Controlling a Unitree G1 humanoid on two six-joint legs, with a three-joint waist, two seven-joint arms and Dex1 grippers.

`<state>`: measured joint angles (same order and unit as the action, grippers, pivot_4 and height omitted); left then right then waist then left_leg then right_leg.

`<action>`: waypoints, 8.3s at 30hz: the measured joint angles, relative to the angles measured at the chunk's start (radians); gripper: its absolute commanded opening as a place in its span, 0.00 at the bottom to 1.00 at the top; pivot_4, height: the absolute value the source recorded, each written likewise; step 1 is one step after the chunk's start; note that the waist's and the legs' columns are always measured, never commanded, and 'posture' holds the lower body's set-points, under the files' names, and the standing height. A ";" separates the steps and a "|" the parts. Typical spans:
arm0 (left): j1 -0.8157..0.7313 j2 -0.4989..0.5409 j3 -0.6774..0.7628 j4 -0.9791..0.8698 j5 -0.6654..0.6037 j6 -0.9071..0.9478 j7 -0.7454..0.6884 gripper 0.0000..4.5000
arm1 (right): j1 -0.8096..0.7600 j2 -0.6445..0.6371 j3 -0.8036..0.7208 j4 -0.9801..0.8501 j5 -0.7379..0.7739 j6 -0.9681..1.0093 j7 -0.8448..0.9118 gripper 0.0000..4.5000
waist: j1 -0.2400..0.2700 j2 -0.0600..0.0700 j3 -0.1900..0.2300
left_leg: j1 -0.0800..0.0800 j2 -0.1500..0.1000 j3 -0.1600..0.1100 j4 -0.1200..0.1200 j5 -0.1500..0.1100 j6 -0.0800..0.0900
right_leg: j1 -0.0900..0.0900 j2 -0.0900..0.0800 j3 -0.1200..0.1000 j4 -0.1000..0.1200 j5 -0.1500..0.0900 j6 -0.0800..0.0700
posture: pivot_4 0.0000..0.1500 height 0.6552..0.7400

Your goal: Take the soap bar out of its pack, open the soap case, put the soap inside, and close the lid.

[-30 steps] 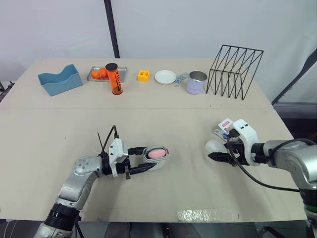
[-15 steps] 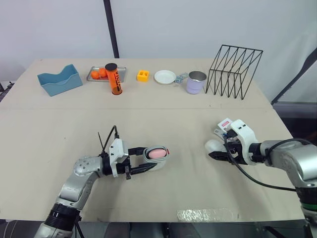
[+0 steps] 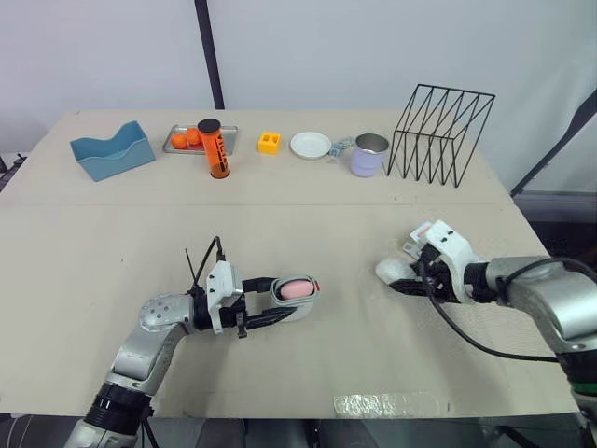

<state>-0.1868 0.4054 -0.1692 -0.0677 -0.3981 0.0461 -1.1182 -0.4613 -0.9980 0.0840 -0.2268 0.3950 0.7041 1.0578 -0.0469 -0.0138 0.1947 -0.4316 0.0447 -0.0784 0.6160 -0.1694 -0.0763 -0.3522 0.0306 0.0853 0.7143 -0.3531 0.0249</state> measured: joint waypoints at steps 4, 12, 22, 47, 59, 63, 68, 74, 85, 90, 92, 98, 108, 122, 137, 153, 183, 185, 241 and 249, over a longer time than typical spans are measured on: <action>-0.005 -0.003 -0.010 0.000 0.000 -0.001 -0.006 0.45 | -0.127 0.001 0.079 0.006 -0.001 -0.123 0.183 0.43 | 0.000 0.000 0.000 | 0.000 0.000 0.000 0.000 0.000 0.000 | 0.000 -0.001 0.000 0.000 0.000 -0.001 | 1.00 1.00; -0.002 -0.021 -0.021 0.020 0.030 -0.077 -0.015 0.45 | -0.300 0.017 0.216 -0.007 -0.033 -0.075 0.314 0.43 | 0.001 0.000 0.000 | 0.000 0.000 0.000 0.000 0.000 0.000 | 0.000 -0.001 0.000 0.000 0.002 -0.004 | 1.00 1.00; -0.003 -0.042 -0.027 0.032 0.036 -0.106 -0.008 0.45 | -0.414 0.103 0.315 -0.048 -0.068 0.074 0.291 0.43 | 0.001 0.000 0.000 | -0.001 0.000 -0.001 0.000 0.000 0.000 | -0.001 -0.001 -0.001 0.000 0.002 -0.004 | 1.00 1.00; -0.021 -0.060 -0.032 0.057 0.046 -0.125 0.001 0.45 | -0.479 0.163 0.410 -0.178 -0.040 0.276 0.248 0.43 | 0.001 0.000 0.000 | -0.002 0.000 -0.002 0.000 0.000 0.000 | -0.002 -0.001 -0.002 0.000 0.003 -0.005 | 1.00 1.00; -0.021 -0.059 -0.035 0.057 0.055 -0.111 0.009 0.45 | -0.479 0.189 0.434 -0.170 -0.057 0.274 0.226 0.43 | 0.001 0.000 0.000 | -0.002 0.000 -0.002 0.000 0.000 0.000 | -0.002 -0.001 -0.002 0.000 0.003 -0.005 | 1.00 1.00; -0.021 -0.059 -0.035 0.057 0.055 -0.111 0.013 0.45 | -0.479 0.190 0.438 -0.170 -0.065 0.272 0.226 0.43 | 0.001 0.000 0.000 | -0.002 0.000 -0.002 0.000 0.000 0.000 | -0.002 -0.001 -0.002 0.000 0.003 -0.005 | 1.00 1.00; -0.019 -0.059 -0.035 0.055 0.054 -0.109 0.015 0.45 | -0.486 0.190 0.451 -0.170 -0.074 0.272 0.228 0.43 | 0.001 0.000 0.000 | -0.002 0.000 -0.002 0.000 0.000 0.000 | -0.002 -0.001 -0.002 0.000 0.003 -0.005 | 1.00 1.00; -0.019 -0.058 -0.036 0.053 0.054 -0.106 0.018 0.45 | -0.493 0.189 0.459 -0.166 -0.081 0.272 0.238 0.43 | 0.001 0.000 0.000 | -0.001 0.000 -0.002 0.000 0.000 0.000 | -0.002 -0.001 -0.002 0.000 0.003 -0.005 | 1.00 1.00; -0.016 -0.057 -0.040 0.049 0.055 -0.105 0.020 0.45 | -0.497 0.190 0.466 -0.145 -0.086 0.271 0.249 0.43 | 0.001 0.000 0.000 | 0.000 0.000 -0.002 0.000 0.000 0.000 | -0.001 -0.001 -0.002 0.000 0.003 -0.005 | 1.00 1.00; -0.016 -0.057 -0.040 0.049 0.055 -0.105 0.021 0.45 | -0.498 0.192 0.466 -0.137 -0.086 0.271 0.250 0.43 | 0.000 0.000 0.000 | 0.000 0.000 -0.002 0.000 0.000 0.000 | -0.001 -0.001 -0.002 0.000 0.003 -0.005 | 1.00 1.00; -0.015 -0.057 -0.040 0.049 0.055 -0.105 0.022 0.45 | -0.499 0.193 0.466 -0.136 -0.086 0.271 0.251 0.43 | 0.000 0.000 0.000 | 0.000 0.000 -0.002 0.000 0.000 0.000 | -0.001 -0.001 -0.002 0.000 0.003 -0.005 | 1.00 1.00; -0.015 -0.057 -0.040 0.048 0.054 -0.105 0.022 0.45 | -0.509 0.197 0.470 -0.126 -0.086 0.277 0.253 0.43 | 0.000 0.000 0.000 | 0.000 0.000 -0.002 0.000 0.000 0.000 | -0.001 -0.001 -0.002 0.000 0.002 -0.004 | 1.00 1.00; -0.015 -0.057 -0.040 0.048 0.055 -0.105 0.022 0.45 | -0.509 0.197 0.477 -0.123 -0.087 0.273 0.254 0.43 | 0.000 0.000 0.000 | 0.000 0.001 -0.002 0.000 0.000 0.000 | -0.001 -0.001 -0.002 0.000 0.001 -0.002 | 1.00 1.00; -0.015 -0.057 -0.040 0.048 0.055 -0.105 0.023 0.45 | -0.509 0.204 0.479 -0.112 -0.098 0.252 0.267 0.43 | 0.000 0.000 0.000 | 0.000 0.001 -0.002 0.000 0.000 0.000 | -0.001 -0.001 -0.002 0.000 0.001 -0.001 | 1.00 1.00; -0.015 -0.057 -0.042 0.048 0.055 -0.105 0.023 0.45 | -0.518 0.204 0.490 -0.106 -0.105 0.247 0.283 0.43 | 0.000 0.000 0.000 | 0.000 0.001 -0.002 0.000 0.000 0.000 | -0.001 -0.001 -0.002 0.000 0.000 -0.001 | 1.00 1.00; -0.016 -0.056 -0.047 0.047 0.054 -0.104 0.033 0.45 | -0.545 0.201 0.514 -0.108 -0.126 0.268 0.291 0.43 | 0.000 0.000 0.000 | 0.000 0.001 -0.002 0.000 0.000 0.000 | 0.000 -0.001 -0.002 0.000 0.000 0.000 | 1.00 1.00; -0.017 -0.051 -0.051 0.046 0.048 -0.092 0.041 0.45 | -0.566 0.210 0.540 -0.104 -0.152 0.269 0.294 0.60 | 0.000 0.000 -0.002 | 0.002 0.001 -0.002 -0.001 0.000 0.000 | 0.001 -0.001 -0.002 -0.002 0.000 0.000 | 1.00 1.00; -0.018 -0.051 -0.051 0.046 0.047 -0.092 0.040 0.45 | -0.565 0.207 0.542 -0.104 -0.154 0.270 0.294 0.71 | 0.000 0.000 -0.002 | 0.002 0.001 -0.002 -0.001 0.000 0.000 | 0.001 -0.001 -0.003 -0.002 0.000 0.000 | 1.00 1.00; -0.026 -0.031 -0.057 0.026 0.044 -0.083 0.013 0.45 | -0.061 0.217 -0.045 -0.021 0.181 -0.163 0.290 0.01 | 0.001 0.000 0.000 | -0.005 0.000 -0.003 0.000 0.000 0.000 | -0.004 0.000 -0.003 -0.001 0.003 -0.005 | 1.00 1.00; -0.028 -0.029 -0.056 0.027 0.044 -0.082 0.014 0.45 | -0.044 0.233 -0.042 -0.065 0.189 -0.178 0.265 0.01 | 0.001 0.000 0.000 | -0.005 0.000 -0.003 0.000 0.000 0.000 | -0.004 0.000 -0.003 -0.001 0.003 -0.005 | 1.00 1.00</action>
<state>-0.2152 0.3766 -0.2254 -0.0410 -0.3540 -0.0357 -1.1046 -0.5049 -0.7652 0.0419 -0.2918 0.5836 0.5257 1.3228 -0.0455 -0.0142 0.1951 -0.4367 0.0445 -0.0811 0.6160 -0.1693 -0.0765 -0.3559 0.0303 0.0826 0.7131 -0.3503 0.0200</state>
